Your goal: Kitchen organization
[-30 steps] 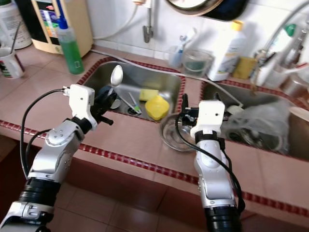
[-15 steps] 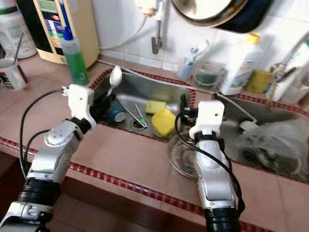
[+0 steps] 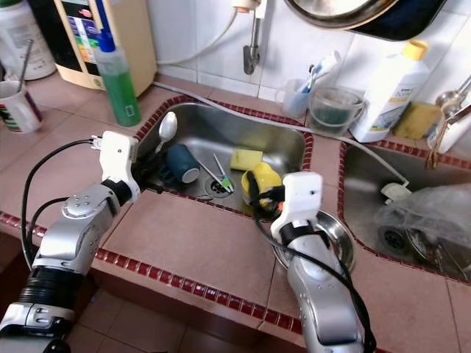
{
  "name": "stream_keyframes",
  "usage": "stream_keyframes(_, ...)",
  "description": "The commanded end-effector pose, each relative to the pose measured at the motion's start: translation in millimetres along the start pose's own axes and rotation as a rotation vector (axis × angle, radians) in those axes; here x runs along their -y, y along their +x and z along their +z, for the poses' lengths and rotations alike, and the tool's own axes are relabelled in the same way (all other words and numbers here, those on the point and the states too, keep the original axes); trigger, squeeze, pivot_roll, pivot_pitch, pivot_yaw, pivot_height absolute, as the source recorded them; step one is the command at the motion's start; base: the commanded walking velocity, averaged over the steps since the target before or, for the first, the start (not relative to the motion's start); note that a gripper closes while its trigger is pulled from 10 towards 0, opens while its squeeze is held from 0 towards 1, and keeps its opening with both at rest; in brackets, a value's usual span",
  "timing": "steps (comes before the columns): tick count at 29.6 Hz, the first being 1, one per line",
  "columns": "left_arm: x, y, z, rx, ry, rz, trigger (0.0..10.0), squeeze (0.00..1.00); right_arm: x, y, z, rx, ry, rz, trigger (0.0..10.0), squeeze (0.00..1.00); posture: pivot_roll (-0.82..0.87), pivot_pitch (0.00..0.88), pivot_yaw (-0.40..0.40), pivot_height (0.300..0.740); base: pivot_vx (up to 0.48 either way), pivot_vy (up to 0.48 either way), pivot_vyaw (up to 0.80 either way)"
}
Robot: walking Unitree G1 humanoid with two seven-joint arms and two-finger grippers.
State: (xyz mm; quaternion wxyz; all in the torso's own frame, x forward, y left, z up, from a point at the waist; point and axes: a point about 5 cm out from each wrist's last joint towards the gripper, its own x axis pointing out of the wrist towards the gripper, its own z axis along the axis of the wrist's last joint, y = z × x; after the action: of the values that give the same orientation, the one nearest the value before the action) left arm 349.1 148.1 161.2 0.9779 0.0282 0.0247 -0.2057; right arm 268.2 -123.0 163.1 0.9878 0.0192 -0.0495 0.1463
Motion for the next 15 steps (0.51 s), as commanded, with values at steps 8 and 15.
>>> stream_keyframes(8, 8.5, 13.1, 4, -0.036, 0.065, -0.077, 10.0, 0.00, 0.9, -17.5, 14, -0.043, 0.024, 0.095, 10.0, 0.00, 0.06, 0.085, 0.012, 0.740, 0.000, 0.000, 0.00)
stream_keyframes(15, 21.8, 25.7, 4, -0.042, 0.089, -0.149, 10.0, 0.00, 12.6, -27.0, 24, -0.054, 0.020, 0.079, 10.0, 0.00, 0.02, 0.082, 0.050, 0.740, 0.000, 0.000, 0.00)
